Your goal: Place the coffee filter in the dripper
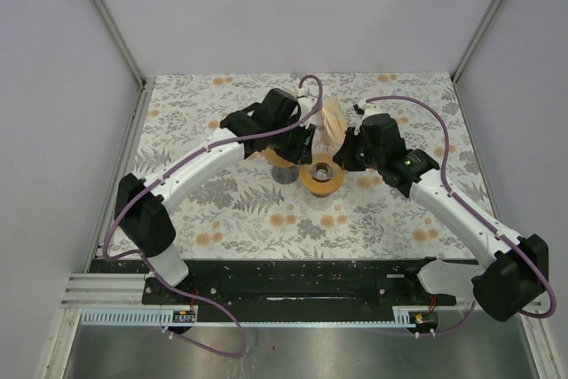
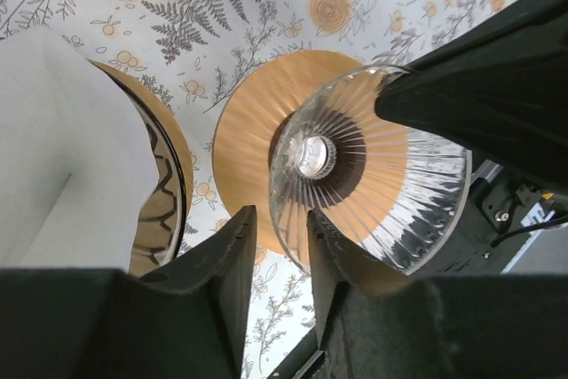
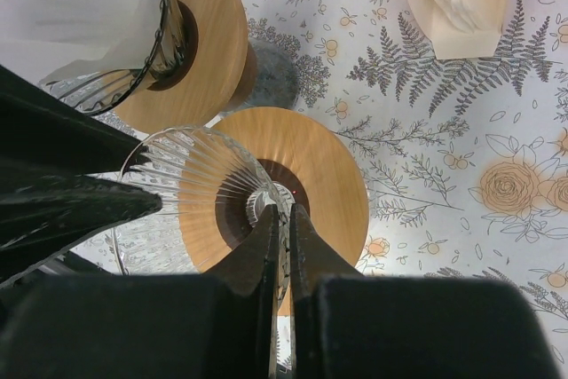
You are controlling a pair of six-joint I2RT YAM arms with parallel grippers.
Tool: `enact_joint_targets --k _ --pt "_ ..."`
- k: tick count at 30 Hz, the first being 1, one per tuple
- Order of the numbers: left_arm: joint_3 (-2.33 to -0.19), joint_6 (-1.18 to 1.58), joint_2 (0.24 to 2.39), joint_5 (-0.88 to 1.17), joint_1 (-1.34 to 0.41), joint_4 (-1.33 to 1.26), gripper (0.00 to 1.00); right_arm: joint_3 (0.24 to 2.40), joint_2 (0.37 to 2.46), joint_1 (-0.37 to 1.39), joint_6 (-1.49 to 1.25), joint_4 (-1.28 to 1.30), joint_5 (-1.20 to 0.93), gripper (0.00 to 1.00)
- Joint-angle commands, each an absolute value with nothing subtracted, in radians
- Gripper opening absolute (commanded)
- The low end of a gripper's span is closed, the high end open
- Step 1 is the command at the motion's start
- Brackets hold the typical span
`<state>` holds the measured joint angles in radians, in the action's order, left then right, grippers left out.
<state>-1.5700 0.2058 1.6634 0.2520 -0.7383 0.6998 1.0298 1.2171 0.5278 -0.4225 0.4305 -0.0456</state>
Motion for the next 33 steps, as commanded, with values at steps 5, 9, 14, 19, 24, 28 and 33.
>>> enact_joint_targets --k 5,9,14,19,24,28,33 --pt "-1.56 0.215 1.698 0.279 -0.746 0.66 0.09 0.999 1.236 0.517 -0.383 0.502 -0.037 0.0" --pt "-1.52 0.233 1.71 0.305 -0.745 0.661 0.0 0.97 1.259 0.502 -0.388 0.503 -0.038 0.0" --pt "-1.427 0.27 1.709 0.36 -0.744 0.635 0.0 0.933 1.256 0.486 -0.405 0.508 -0.037 0.0" --pt "-1.39 0.288 1.73 0.406 -0.747 0.627 0.0 1.011 1.288 0.479 -0.442 0.59 -0.072 0.0" --pt "-1.428 0.302 1.744 0.459 -0.747 0.643 0.0 1.109 1.325 0.477 -0.44 0.701 -0.123 0.0" --pt "-1.453 0.319 1.753 0.505 -0.745 0.66 0.0 1.105 1.385 0.437 -0.423 0.706 -0.185 0.0" --pt "-1.433 0.311 1.779 0.499 -0.746 0.661 0.0 1.046 1.419 0.408 -0.431 0.643 -0.21 0.0"
